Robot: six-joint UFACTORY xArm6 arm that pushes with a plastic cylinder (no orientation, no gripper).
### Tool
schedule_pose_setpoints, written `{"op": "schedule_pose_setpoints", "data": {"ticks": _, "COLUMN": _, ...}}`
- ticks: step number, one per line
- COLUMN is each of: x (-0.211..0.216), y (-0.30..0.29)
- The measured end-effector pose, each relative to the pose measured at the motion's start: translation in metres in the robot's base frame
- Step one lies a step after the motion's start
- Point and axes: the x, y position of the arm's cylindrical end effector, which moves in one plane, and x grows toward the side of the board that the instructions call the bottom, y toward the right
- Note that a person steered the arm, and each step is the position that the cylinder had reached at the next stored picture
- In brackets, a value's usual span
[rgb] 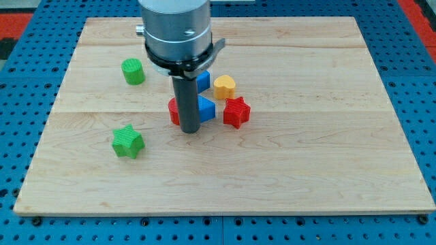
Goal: Keep green circle and hexagon diagonal to each other
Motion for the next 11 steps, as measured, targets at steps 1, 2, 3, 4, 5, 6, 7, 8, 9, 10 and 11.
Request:
{"op": "schedule_pose_setpoints", "data": {"ticks": 1, "x": 0.001, "y": -0.025}}
{"op": "schedule_pose_setpoints", "data": {"ticks": 2, "x": -0.025, "y": -0.036}}
{"op": "schedule_pose_setpoints", "data": {"ticks": 3, "x": -0.002, "y": -0.052}}
{"op": "schedule_pose_setpoints", "data": {"ticks": 4, "x": -0.026, "y": -0.072}}
{"op": "schedule_pose_setpoints", "data": {"ticks": 5, "x": -0.039, "y": -0.148}}
{"op": "schedule_pose_setpoints", "data": {"ticks": 6, "x": -0.096, "y": -0.155}}
{"op": "schedule_pose_setpoints", "data": {"ticks": 7, "x": -0.134, "y": -0.101}}
{"op": "schedule_pose_setpoints", "data": {"ticks": 8, "x": -0.169, "y": -0.034}}
{"op": "schedule_pose_setpoints", "data": {"ticks": 9, "x": -0.163, "y": -0.005}}
{"op": "schedule_pose_setpoints", "data": {"ticks": 10, "x": -0.154, "y": 0.017}}
{"op": "schedule_pose_setpoints", "data": {"ticks": 11, "x": -0.130, "y": -0.008}}
